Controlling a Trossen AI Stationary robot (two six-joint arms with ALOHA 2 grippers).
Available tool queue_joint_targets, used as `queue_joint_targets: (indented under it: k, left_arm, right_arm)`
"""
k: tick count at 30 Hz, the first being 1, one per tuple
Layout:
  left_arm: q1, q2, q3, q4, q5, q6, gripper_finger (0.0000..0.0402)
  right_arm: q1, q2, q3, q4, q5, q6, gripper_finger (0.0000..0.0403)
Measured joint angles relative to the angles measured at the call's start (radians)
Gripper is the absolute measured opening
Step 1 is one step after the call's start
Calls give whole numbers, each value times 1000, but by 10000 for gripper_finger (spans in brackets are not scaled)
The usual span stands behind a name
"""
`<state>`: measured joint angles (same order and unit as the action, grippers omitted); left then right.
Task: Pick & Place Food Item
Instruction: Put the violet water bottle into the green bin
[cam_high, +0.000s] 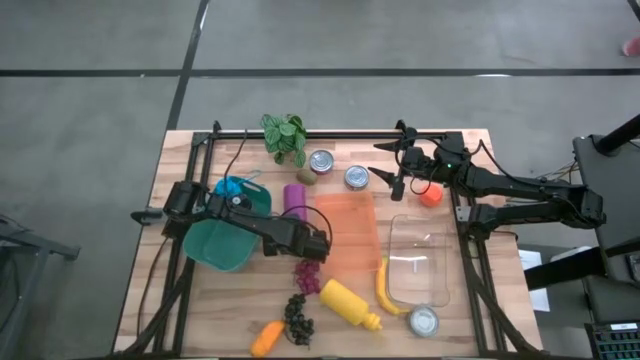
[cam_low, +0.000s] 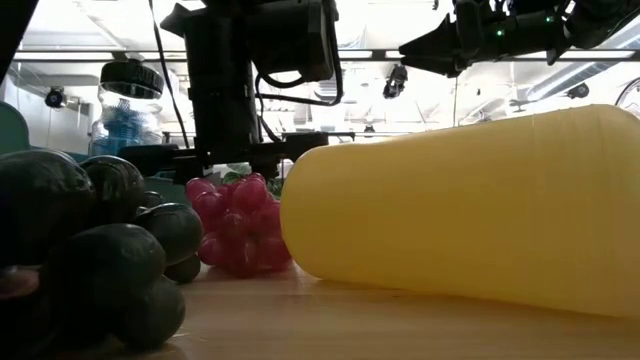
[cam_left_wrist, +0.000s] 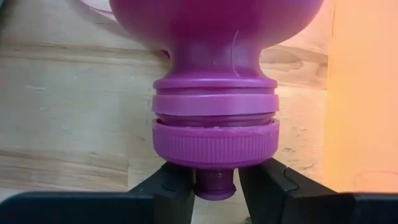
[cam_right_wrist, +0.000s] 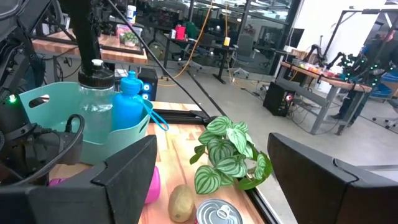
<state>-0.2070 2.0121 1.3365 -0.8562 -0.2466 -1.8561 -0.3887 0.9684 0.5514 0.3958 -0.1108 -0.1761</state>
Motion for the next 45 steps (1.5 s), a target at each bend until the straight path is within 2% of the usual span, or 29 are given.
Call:
queue_joint_targets:
  k: [12, 19, 42, 45]
  left_arm:
    - [0, 0, 0, -1, 15, 32, 116]
    - [0, 0, 0, 0, 25, 107, 116]
    - [0, 0, 0, 13, 30, 103, 116]
    - [0, 0, 0, 15, 30, 103, 105]
  right_arm:
    - [0, 0, 0, 0, 0, 0, 305]
    - [0, 0, 0, 0, 0, 0, 305]
    - [0, 0, 0, 0, 0, 0, 305]
    - [0, 0, 0, 0, 0, 0, 305]
